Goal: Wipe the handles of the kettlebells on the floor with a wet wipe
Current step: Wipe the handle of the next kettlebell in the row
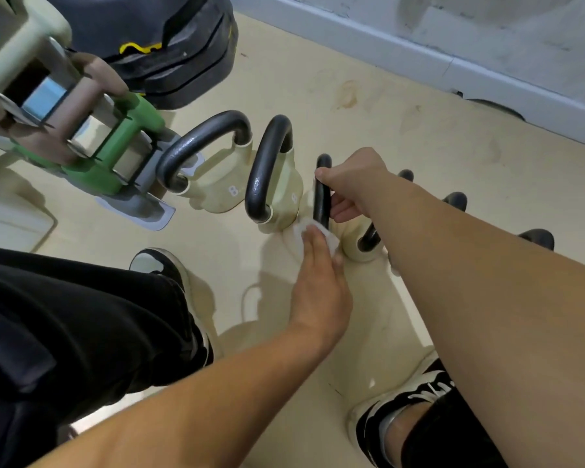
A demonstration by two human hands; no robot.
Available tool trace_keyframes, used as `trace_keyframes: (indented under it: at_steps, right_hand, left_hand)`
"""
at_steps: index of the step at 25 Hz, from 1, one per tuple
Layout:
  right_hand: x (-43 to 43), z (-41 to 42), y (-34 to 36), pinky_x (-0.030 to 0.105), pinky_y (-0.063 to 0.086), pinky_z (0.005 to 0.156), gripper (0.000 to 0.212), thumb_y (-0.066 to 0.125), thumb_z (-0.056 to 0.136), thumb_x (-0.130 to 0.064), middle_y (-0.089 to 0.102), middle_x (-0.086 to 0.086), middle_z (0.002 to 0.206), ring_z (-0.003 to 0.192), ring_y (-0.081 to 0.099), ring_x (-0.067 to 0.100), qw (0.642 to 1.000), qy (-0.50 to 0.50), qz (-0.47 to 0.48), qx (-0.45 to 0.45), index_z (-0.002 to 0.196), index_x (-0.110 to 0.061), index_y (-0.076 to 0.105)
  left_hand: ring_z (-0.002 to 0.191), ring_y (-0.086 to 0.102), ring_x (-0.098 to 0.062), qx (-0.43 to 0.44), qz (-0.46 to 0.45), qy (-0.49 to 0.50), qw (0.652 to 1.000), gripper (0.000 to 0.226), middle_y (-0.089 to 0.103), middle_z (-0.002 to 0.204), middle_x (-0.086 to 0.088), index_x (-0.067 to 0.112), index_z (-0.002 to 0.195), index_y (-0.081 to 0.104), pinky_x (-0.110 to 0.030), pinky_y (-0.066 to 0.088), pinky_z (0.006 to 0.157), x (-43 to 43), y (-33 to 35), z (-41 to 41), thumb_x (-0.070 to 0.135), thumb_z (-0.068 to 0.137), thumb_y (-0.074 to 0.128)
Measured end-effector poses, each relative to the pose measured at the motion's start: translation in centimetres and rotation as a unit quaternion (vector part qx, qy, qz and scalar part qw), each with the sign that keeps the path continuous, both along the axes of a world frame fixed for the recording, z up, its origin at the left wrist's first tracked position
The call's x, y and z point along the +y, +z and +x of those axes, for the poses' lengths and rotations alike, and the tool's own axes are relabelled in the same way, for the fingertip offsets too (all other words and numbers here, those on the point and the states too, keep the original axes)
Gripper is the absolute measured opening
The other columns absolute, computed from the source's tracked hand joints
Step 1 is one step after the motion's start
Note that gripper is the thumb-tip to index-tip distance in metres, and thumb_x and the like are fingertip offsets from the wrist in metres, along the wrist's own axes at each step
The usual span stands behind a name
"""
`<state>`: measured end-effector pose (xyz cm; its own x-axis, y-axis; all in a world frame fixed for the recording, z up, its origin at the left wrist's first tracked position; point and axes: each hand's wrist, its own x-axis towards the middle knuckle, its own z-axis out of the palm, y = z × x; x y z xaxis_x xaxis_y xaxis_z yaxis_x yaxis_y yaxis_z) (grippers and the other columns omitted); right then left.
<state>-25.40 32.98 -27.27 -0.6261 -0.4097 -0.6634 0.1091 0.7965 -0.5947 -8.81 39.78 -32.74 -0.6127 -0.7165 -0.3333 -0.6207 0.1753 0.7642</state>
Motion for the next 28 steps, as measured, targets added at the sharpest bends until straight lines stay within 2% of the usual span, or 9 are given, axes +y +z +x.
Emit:
trace_keyframes:
  at_steps: [2,5,7,11,13,17,20,25,28]
  right_hand:
    - [-0.1,0.1,-0.3,0.047,0.065,0.064,0.038,0.070,0.091,-0.031,0.073,0.024,0.072,0.063,0.076,0.038,1.000,0.000,0.000,0.007,0.077,0.003,0.064]
    - [0.2,0.0,-0.6,0.046,0.065,0.064,0.036,0.072,0.090,-0.031,0.074,0.023,0.071,0.061,0.076,0.037,1.000,-0.013,-0.005,0.003,0.079,0.003,0.066]
    - [0.1,0.1,-0.5,0.046,0.065,0.065,0.034,0.072,0.088,-0.030,0.074,0.022,0.070,0.060,0.076,0.037,1.000,-0.017,0.006,0.007,0.081,0.003,0.068]
    - [-0.6,0.2,0.0,0.045,0.065,0.067,0.032,0.071,0.087,-0.027,0.074,0.024,0.068,0.058,0.075,0.039,0.999,0.001,0.042,0.014,0.082,0.004,0.069]
    - [-0.7,0.3,0.1,0.048,0.065,0.065,0.030,0.068,0.088,-0.024,0.074,0.025,0.072,0.060,0.075,0.040,0.999,0.002,0.039,0.013,0.082,0.005,0.068]
    - [-0.7,0.5,0.1,0.049,0.065,0.064,0.033,0.062,0.091,-0.025,0.074,0.026,0.073,0.060,0.075,0.040,1.000,-0.009,0.027,0.008,0.082,0.007,0.066]
    - [-0.5,0.9,0.3,0.048,0.065,0.068,0.037,0.059,0.095,-0.027,0.073,0.027,0.076,0.067,0.076,0.040,1.000,-0.019,0.016,-0.004,0.079,0.007,0.064]
    - [0.2,1.0,0.4,0.047,0.063,0.075,0.025,0.065,0.091,-0.021,0.071,0.021,0.079,0.064,0.071,0.032,0.996,-0.067,-0.007,-0.057,0.088,0.003,0.064]
    - [1.2,-0.3,0.1,0.040,0.064,0.077,0.022,0.067,0.084,-0.026,0.070,0.014,0.080,0.073,0.071,0.032,0.995,-0.069,-0.023,0.063,0.088,-0.004,0.065]
  left_hand:
    - [0.151,0.028,-0.030,-0.029,0.001,0.002,1.000,0.061,0.016,0.168,-0.011,0.007,0.162,0.011,-0.041,0.031,0.120,0.1,-0.1,-0.2,0.019,0.107,0.032]
    - [0.134,0.050,-0.021,0.042,0.000,0.041,0.998,0.048,0.048,0.153,-0.009,0.013,0.157,0.031,-0.020,0.040,0.108,-3.3,0.9,-3.0,0.023,0.110,0.029]
    - [0.096,0.067,-0.020,0.047,0.030,0.044,0.997,0.039,0.073,0.111,0.000,0.030,0.136,0.058,-0.021,0.051,0.085,-7.5,1.7,-5.1,0.037,0.109,0.031]
    - [0.048,0.052,-0.005,0.063,0.128,0.095,0.985,0.029,0.059,0.054,0.015,0.027,0.089,0.072,-0.019,0.041,0.053,-9.6,2.2,-5.1,0.048,0.100,0.054]
    - [0.062,0.060,-0.005,0.107,0.141,0.134,0.975,0.015,0.067,0.070,0.018,0.030,0.099,0.073,-0.022,0.048,0.067,-7.3,1.9,-4.1,0.038,0.099,0.060]
    - [0.113,0.063,-0.004,0.070,0.081,0.133,0.985,0.041,0.068,0.125,0.014,0.027,0.137,0.062,-0.023,0.048,0.103,-5.2,0.8,-2.4,0.025,0.097,0.065]
    - [0.098,0.068,-0.013,0.051,0.072,0.077,0.993,0.020,0.073,0.106,0.006,0.019,0.115,0.065,-0.034,0.055,0.094,-6.6,0.6,-2.7,0.017,0.095,0.063]
    - [0.083,0.058,-0.017,-0.015,-0.010,-0.018,1.000,0.017,0.060,0.087,0.005,0.013,0.115,0.059,-0.027,0.041,0.069,-9.4,0.9,-1.4,0.010,0.098,0.054]
    - [0.088,0.058,-0.016,-0.001,-0.052,-0.061,0.997,0.029,0.059,0.094,0.008,0.021,0.130,0.056,-0.024,0.040,0.072,-9.3,0.4,0.0,0.016,0.101,0.053]
